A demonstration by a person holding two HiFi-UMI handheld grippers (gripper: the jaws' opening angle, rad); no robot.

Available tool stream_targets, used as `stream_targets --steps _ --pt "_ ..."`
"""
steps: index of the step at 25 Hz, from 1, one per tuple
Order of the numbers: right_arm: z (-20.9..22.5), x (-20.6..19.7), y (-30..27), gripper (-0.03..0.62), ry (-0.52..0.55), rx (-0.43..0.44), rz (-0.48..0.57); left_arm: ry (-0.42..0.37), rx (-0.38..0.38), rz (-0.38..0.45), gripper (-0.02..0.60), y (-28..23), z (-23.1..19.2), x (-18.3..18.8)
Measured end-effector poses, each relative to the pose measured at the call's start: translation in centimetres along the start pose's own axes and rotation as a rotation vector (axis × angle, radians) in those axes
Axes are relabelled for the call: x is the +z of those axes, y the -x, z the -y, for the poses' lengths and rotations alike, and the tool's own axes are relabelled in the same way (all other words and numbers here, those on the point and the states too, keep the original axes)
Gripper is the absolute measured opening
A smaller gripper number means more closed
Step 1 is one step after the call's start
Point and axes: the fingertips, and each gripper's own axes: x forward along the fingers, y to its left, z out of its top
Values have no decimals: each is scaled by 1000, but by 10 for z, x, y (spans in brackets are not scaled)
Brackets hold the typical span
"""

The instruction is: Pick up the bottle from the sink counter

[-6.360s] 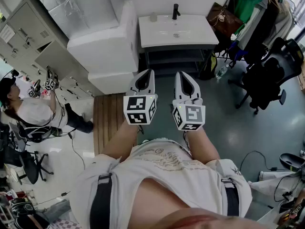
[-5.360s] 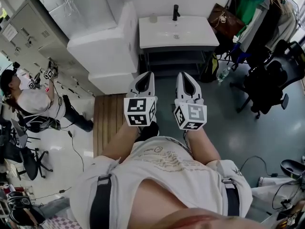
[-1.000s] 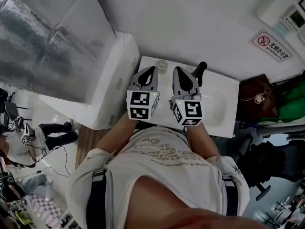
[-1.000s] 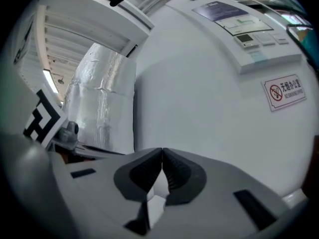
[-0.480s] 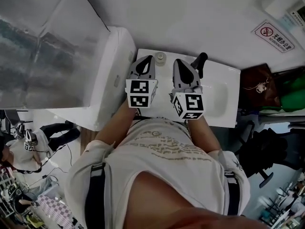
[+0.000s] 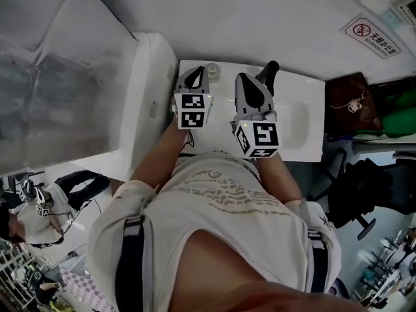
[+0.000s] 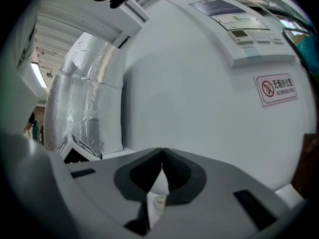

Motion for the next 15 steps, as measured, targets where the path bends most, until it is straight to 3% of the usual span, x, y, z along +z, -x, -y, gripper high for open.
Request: stream_targets --steps 4,6,12,15 --pt "8 -4 3 25 2 -27 -15 18 -57 -33 28 -16 9 -18" --pt "12 -5 4 25 1 -39 -19 24 -85 -56 145 -25 15 -27" --pt "22 -13 8 25 7 -64 -48 -50 -96 -145 254 -56 26 -65" --pt "28 -15 12 25 4 -83 -57 -47 -113 -152 327 -68 28 -79"
